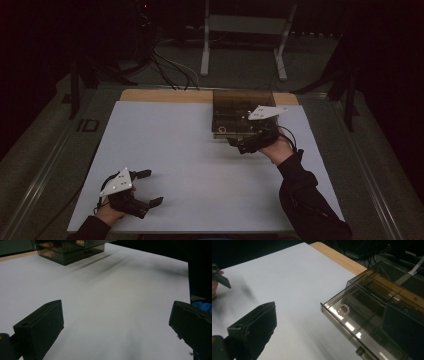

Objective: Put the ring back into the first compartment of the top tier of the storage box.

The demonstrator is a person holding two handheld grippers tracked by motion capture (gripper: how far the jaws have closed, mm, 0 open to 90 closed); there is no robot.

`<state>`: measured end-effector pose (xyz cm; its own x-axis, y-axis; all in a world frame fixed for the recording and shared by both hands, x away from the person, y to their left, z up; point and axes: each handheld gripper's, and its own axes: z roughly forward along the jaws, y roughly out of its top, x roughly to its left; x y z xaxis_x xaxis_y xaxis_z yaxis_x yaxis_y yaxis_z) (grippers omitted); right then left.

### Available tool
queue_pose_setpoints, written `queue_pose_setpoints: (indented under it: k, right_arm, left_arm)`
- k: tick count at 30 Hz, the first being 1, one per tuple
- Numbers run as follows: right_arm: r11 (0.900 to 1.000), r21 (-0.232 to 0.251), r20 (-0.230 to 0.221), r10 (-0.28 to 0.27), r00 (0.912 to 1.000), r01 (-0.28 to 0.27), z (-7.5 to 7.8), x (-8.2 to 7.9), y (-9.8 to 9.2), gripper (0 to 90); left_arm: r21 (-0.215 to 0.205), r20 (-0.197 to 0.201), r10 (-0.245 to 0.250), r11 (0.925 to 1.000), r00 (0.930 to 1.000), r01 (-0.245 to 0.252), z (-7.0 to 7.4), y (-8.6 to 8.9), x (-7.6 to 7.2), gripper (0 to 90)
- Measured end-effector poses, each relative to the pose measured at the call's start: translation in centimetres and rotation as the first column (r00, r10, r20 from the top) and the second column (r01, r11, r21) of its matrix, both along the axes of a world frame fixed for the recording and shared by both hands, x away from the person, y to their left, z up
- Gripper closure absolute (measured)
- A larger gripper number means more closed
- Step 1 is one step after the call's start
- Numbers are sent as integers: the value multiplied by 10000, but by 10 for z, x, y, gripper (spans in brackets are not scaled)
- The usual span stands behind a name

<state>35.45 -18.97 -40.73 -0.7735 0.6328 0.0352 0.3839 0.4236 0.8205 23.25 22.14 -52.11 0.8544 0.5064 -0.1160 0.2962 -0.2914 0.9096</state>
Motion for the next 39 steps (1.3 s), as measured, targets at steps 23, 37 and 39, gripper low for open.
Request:
queue_pose_setpoints:
  k: [23, 37, 39]
  right_arm:
    - [9995, 84, -63, 305, 9995, -304, -44, -37, -24, 0]
    - [9998, 95, -393, 174, 9991, -170, -79, -56, -41, 0]
    - [9999, 97, -435, 117, 9990, -113, -83, -59, -45, 0]
  left_arm:
    - [67, 22, 1, 10000, 10000, -1, 0, -1, -1, 11]
    - [62, 37, -50, 10000, 10000, 50, 1, -1, -1, 12]
    - [80, 32, -50, 10000, 10000, 50, 1, -1, -1, 12]
